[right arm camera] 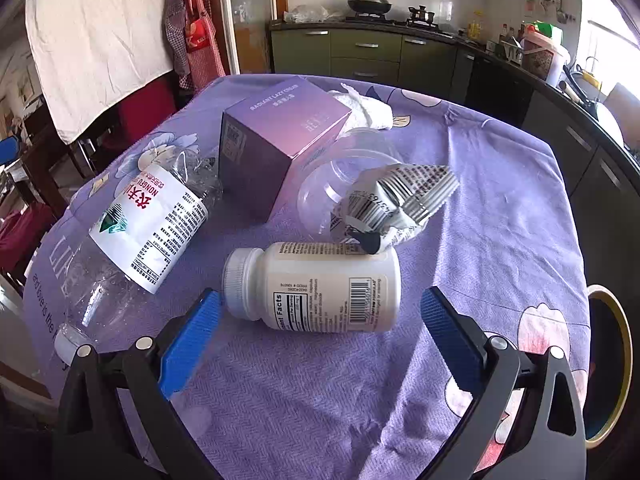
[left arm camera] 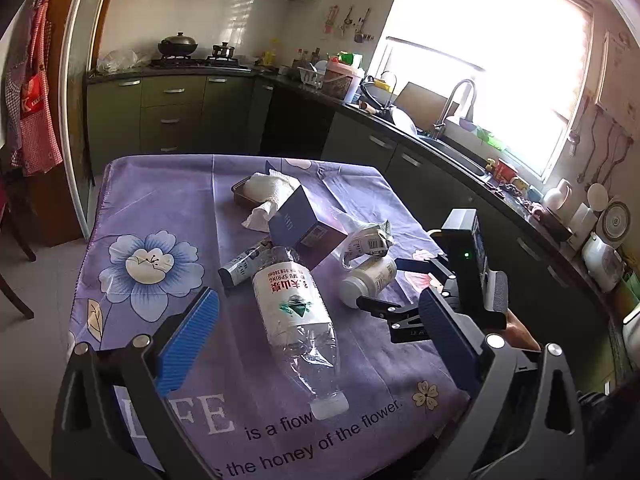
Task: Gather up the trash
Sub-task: 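Grasp the white pill bottle with the right gripper and lift, then drop the pill bottle into the bin by opening the right gripper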
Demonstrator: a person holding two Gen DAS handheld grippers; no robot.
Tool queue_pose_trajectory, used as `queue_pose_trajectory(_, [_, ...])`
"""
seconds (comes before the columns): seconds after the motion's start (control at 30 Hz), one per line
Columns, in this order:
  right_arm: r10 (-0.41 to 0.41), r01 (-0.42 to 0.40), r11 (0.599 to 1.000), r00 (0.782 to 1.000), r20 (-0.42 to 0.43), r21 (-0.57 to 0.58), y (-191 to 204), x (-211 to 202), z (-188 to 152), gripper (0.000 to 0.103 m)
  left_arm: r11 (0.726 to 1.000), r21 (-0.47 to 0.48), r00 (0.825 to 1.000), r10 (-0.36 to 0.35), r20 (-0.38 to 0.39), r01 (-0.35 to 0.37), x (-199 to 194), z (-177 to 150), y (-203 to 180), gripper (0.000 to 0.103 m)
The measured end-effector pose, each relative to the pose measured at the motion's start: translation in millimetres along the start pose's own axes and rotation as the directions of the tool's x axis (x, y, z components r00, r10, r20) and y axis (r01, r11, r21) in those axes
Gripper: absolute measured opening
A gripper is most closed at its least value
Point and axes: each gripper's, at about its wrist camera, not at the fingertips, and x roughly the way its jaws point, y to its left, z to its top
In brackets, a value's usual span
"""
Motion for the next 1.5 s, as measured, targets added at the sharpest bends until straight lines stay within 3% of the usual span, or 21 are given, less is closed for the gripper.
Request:
queue_pose_trajectory(0.13, [-0.023, 0.023, 1.0, 1.0, -0.009, 0.004, 0, 11, 4, 0.098, 1.0, -0.007, 1.0, -0.014, -0.003, 0.014, 2, -2, 1, 0.095])
queue_pose_trajectory(0.23, [-0.001, 0.001, 0.999, 1.0, -0.008, 0.046, -6, 12, 5, 0.083, 1.0, -0.009, 1.0, -0.016, -0.006, 0.016, 3, -3, 3, 0.095])
queue_pose_trajectory(0.4, [0.036, -0.034, 0.998, 0.999, -0.025, 0.054, -7, 4, 0, 0.083, 1.0, -0.009, 1.0, -0.011, -0.011, 0.011, 3, -3, 4, 0.095])
queue_pose_trajectory(0.63, [0.11, -0.108, 0.993, 0.993, -0.053, 0.04, 0, -35, -32, 0.083, 1.0, 0.001, 1.0, -0.009, -0.021, 0.009, 7, -3, 2, 0.095])
queue_pose_trajectory(0.73, [0.09, -0.087, 0.994, 0.995, -0.042, 0.064, -13, -61, -45, 0.083, 1.0, 0.012, 1.0, -0.012, -0.028, 0.012, 9, -3, -3, 0.095])
queue_pose_trajectory(0.93, [-0.114, 0.11, 0.971, 0.993, 0.004, 0.213, -102, -117, -58, 0.083, 0.999, 0.031, 0.999, -0.023, -0.035, 0.024, 17, 0, -14, 0.095])
queue_pose_trajectory(1.03, [-0.22, 0.217, 0.922, 0.975, -0.028, 0.321, -165, -130, -65, 0.083, 0.999, 0.03, 0.999, -0.025, -0.043, 0.027, 24, 1, -18, 0.095])
queue_pose_trajectory(1.13, [-0.32, 0.332, 0.86, 0.942, -0.097, 0.387, -223, -130, -76, 0.083, 0.999, 0.034, 0.998, -0.026, -0.057, 0.027, 32, 2, -23, 0.095])
queue_pose_trajectory(1.23, [-0.355, 0.395, 0.813, 0.919, -0.174, 0.428, -269, -121, -88, 0.083, 0.999, 0.041, 0.997, -0.024, -0.068, 0.027, 38, 4, -28, 0.095])
queue_pose_trajectory(1.37, [-0.342, 0.415, 0.783, 0.91, -0.236, 0.463, -309, -100, -103, 0.083, 0.999, 0.048, 0.996, -0.019, -0.083, 0.023, 46, 7, -33, 0.095])
queue_pose_trajectory(1.5, [-0.324, 0.413, 0.778, 0.909, -0.262, 0.473, -326, -84, -106, 0.083, 0.998, 0.065, 0.995, -0.017, -0.103, 0.024, 54, 9, -40, 0.095])
